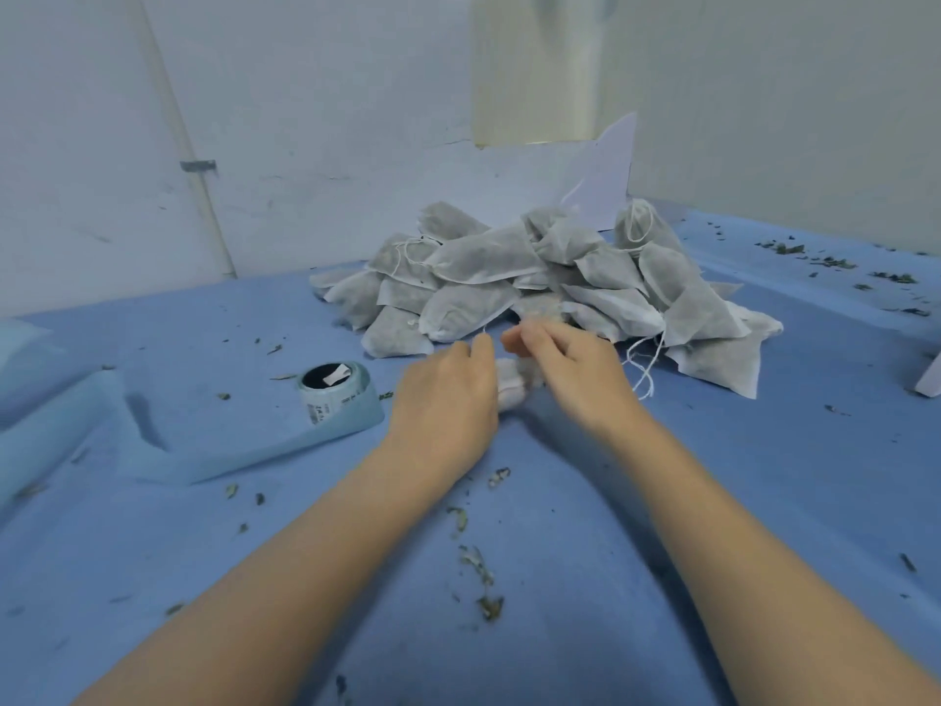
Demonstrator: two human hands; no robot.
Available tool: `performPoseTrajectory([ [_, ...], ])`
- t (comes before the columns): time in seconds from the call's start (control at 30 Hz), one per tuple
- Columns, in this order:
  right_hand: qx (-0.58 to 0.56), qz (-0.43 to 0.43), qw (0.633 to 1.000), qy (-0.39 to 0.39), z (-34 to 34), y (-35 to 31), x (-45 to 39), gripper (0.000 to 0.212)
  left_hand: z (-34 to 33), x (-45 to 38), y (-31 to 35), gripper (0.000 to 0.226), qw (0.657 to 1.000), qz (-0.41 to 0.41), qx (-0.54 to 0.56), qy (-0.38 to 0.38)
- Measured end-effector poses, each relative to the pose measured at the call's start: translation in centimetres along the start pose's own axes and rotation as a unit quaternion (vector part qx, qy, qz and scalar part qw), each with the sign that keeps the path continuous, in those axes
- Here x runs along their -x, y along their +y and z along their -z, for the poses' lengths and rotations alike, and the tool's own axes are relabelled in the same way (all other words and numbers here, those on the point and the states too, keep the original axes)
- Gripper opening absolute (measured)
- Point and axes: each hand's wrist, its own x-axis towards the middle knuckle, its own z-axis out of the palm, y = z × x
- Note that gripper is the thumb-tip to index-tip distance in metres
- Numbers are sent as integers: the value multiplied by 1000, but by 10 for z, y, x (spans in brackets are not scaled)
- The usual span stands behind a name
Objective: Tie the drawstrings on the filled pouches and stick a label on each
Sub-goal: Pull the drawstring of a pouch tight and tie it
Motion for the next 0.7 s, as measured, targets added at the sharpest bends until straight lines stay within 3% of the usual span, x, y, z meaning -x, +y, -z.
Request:
performPoseTrajectory([
  [0.27, 57, -49, 991, -109, -9, 2, 4, 20, 11, 26, -25, 6, 993, 40, 100, 36],
  [0.4, 101, -52, 984, -136, -11, 4, 4, 31, 11, 26, -22, 7, 989, 58, 138, 21],
  [0.47, 76, -50, 989, -118, -12, 4, 5, 31, 12, 24, -19, 19, 982, 55, 183, 2],
  [0.6, -20, -17, 995, -92, -16, -2, 8, 24, 15, 16, -12, 77, 960, 27, 261, -93],
  [0.7, 2, 22, 997, -72, -15, -6, 8, 22, 10, 8, -16, 71, 957, 52, 261, -116],
])
